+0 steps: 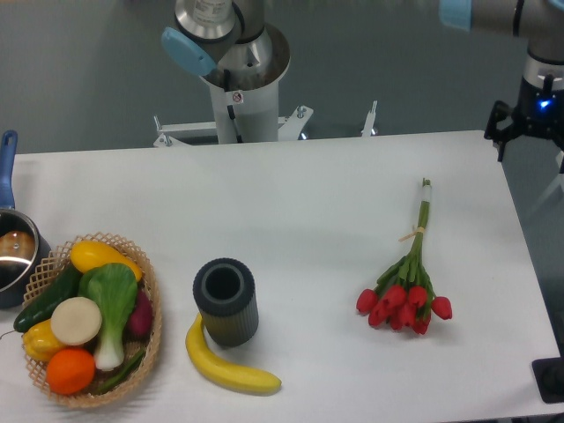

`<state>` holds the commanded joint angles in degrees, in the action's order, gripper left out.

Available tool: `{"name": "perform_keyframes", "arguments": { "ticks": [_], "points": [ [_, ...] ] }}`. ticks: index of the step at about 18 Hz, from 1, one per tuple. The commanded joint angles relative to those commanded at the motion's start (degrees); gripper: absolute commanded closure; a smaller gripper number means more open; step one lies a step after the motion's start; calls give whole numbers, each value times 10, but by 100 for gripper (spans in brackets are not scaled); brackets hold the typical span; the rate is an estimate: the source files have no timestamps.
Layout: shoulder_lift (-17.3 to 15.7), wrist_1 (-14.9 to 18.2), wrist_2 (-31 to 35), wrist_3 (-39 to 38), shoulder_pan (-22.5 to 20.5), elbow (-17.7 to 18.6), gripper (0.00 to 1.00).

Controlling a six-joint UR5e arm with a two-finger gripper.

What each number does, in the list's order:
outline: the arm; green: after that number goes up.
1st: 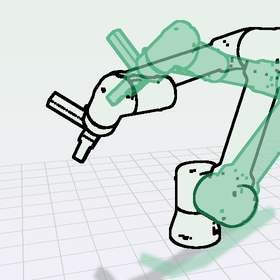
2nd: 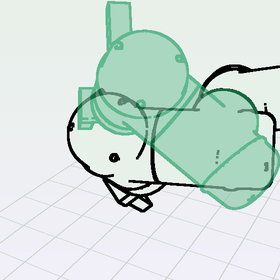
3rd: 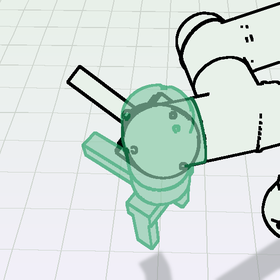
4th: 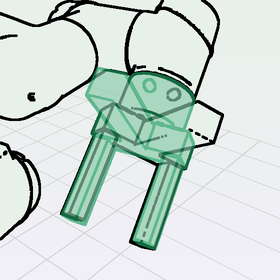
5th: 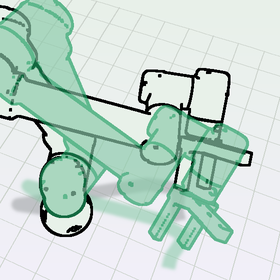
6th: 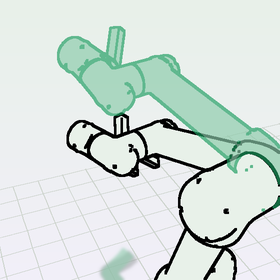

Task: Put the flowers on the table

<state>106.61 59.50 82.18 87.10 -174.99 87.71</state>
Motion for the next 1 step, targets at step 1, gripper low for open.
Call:
{"name": "perform_keyframes", "arguments": {
  "ticks": [1],
  "points": [
    [0,0,-1,0,1,1,0]
  ]
}}
